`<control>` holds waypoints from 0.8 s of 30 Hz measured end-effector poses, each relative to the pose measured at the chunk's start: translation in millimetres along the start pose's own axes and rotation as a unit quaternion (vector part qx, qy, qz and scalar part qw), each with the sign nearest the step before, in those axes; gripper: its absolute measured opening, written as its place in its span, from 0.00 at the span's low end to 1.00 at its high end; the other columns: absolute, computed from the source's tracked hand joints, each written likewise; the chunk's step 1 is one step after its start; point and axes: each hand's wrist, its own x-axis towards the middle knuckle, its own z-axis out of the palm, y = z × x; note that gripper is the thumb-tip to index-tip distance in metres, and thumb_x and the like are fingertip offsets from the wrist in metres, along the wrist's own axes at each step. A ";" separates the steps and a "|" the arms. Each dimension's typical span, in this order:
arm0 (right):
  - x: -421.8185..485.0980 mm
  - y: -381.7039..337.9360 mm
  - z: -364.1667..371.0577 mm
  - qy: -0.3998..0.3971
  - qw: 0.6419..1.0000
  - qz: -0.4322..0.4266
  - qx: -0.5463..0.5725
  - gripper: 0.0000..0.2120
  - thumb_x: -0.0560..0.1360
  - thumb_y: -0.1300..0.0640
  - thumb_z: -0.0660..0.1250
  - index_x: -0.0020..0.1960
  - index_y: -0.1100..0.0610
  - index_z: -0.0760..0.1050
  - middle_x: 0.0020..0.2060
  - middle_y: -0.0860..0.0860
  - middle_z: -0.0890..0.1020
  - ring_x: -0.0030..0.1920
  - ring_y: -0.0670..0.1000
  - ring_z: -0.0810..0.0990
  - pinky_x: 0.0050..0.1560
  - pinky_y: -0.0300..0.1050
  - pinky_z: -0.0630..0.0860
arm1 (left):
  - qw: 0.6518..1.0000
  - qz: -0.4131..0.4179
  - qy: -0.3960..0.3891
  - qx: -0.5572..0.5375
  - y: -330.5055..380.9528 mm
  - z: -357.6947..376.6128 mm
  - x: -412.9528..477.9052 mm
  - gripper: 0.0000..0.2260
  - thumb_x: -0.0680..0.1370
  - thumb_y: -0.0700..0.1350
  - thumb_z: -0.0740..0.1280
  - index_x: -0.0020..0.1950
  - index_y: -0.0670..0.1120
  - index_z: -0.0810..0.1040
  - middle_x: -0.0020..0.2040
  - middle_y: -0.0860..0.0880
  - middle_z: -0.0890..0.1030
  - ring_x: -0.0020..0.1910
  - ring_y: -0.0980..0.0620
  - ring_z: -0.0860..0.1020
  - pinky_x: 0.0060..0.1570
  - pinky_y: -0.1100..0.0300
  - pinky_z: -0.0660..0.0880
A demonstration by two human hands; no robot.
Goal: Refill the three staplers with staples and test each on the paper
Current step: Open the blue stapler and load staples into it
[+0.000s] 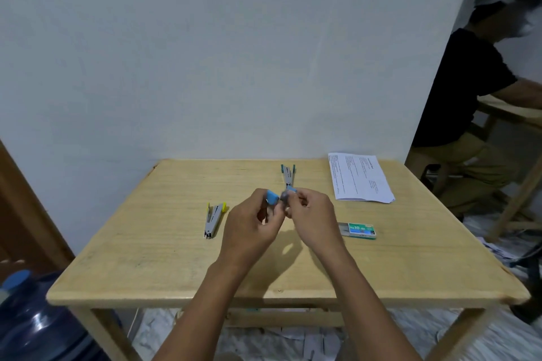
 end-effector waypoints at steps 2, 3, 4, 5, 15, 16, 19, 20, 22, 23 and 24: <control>2.1 6.5 -7.4 0.038 0.997 0.058 0.033 0.15 0.81 0.54 0.62 0.39 0.53 0.81 0.33 0.50 0.84 0.36 0.47 0.83 0.37 0.41 0.76 | 0.999 -0.017 0.029 -0.030 2.2 -3.9 -3.6 0.05 0.76 0.42 0.70 0.42 0.48 0.75 0.31 0.56 0.75 0.27 0.56 0.71 0.28 0.68 0.65; 3.8 11.0 -12.2 0.053 0.992 0.090 0.074 0.15 0.81 0.55 0.63 0.38 0.54 0.81 0.33 0.52 0.84 0.36 0.49 0.84 0.41 0.44 0.79 | 0.998 -0.024 0.032 -0.046 3.8 -6.8 -5.1 0.05 0.76 0.41 0.71 0.42 0.47 0.76 0.31 0.55 0.76 0.26 0.56 0.71 0.28 0.68 0.65; 5.3 14.9 -17.0 0.066 0.984 0.115 0.122 0.14 0.80 0.55 0.64 0.38 0.57 0.81 0.32 0.54 0.84 0.34 0.49 0.83 0.45 0.47 0.81 | 0.997 -0.031 0.023 -0.062 4.9 -9.1 -7.1 0.06 0.76 0.40 0.70 0.41 0.48 0.76 0.32 0.56 0.76 0.25 0.57 0.70 0.28 0.68 0.64; 6.0 17.3 -22.0 0.077 0.973 0.131 0.172 0.14 0.80 0.57 0.65 0.39 0.60 0.81 0.32 0.56 0.83 0.32 0.49 0.82 0.46 0.49 0.82 | 0.996 -0.044 0.003 -0.078 6.5 -11.9 -9.3 0.06 0.76 0.39 0.70 0.41 0.48 0.77 0.32 0.56 0.76 0.26 0.57 0.70 0.28 0.67 0.65; -16.8 -9.4 -39.7 0.004 0.933 0.148 0.329 0.06 0.78 0.62 0.67 0.48 0.65 0.81 0.26 0.49 0.80 0.27 0.45 0.77 0.45 0.49 0.82 | 0.757 -0.372 -0.285 -0.456 41.7 -13.1 -18.9 0.19 0.84 0.55 0.54 0.57 0.41 0.75 0.35 0.44 0.79 0.25 0.48 0.72 0.27 0.60 0.69; -20.7 -12.9 -36.5 -0.001 0.939 0.141 0.312 0.05 0.78 0.62 0.68 0.51 0.62 0.81 0.26 0.49 0.80 0.27 0.46 0.76 0.43 0.47 0.82 | 0.748 -0.376 -0.274 -0.474 45.2 -9.4 -19.5 0.19 0.84 0.54 0.54 0.55 0.41 0.75 0.32 0.46 0.75 0.22 0.51 0.69 0.25 0.61 0.66; -30.0 -16.5 -29.2 0.021 0.961 0.096 0.258 0.05 0.78 0.59 0.69 0.54 0.53 0.78 0.30 0.50 0.84 0.31 0.47 0.80 0.42 0.45 0.81 | 0.704 -0.387 -0.217 -0.554 48.3 -0.5 -21.3 0.14 0.83 0.52 0.56 0.51 0.43 0.72 0.29 0.49 0.67 0.19 0.54 0.62 0.22 0.63 0.60; -32.7 -15.1 -27.6 0.040 0.971 0.068 0.226 0.05 0.78 0.58 0.68 0.53 0.51 0.76 0.32 0.49 0.85 0.32 0.46 0.81 0.43 0.46 0.81 | 0.692 -0.396 -0.198 -0.570 47.9 1.1 -21.9 0.13 0.83 0.52 0.56 0.48 0.44 0.72 0.29 0.49 0.66 0.19 0.55 0.61 0.23 0.63 0.58; -38.5 -10.4 -25.4 0.070 0.985 0.008 0.157 0.05 0.80 0.56 0.66 0.51 0.46 0.74 0.37 0.46 0.86 0.35 0.43 0.82 0.45 0.44 0.79 | 0.688 -0.410 -0.171 -0.574 47.0 2.8 -22.9 0.16 0.83 0.53 0.56 0.41 0.44 0.72 0.28 0.50 0.64 0.19 0.56 0.60 0.24 0.62 0.56; -41.4 -8.2 -24.1 0.072 0.989 -0.016 0.128 0.05 0.80 0.55 0.64 0.51 0.44 0.75 0.39 0.45 0.86 0.38 0.42 0.82 0.45 0.42 0.78 | 0.692 -0.414 -0.165 -0.568 45.7 3.7 -23.4 0.18 0.83 0.53 0.56 0.38 0.44 0.71 0.28 0.50 0.64 0.19 0.56 0.59 0.25 0.62 0.55; -43.6 -7.1 -22.5 0.066 0.992 -0.035 0.098 0.06 0.80 0.53 0.64 0.52 0.42 0.76 0.42 0.43 0.85 0.41 0.41 0.82 0.46 0.41 0.78 | 0.696 -0.415 -0.162 -0.563 45.6 4.1 -23.5 0.19 0.83 0.53 0.56 0.37 0.44 0.70 0.26 0.50 0.65 0.19 0.56 0.59 0.25 0.62 0.55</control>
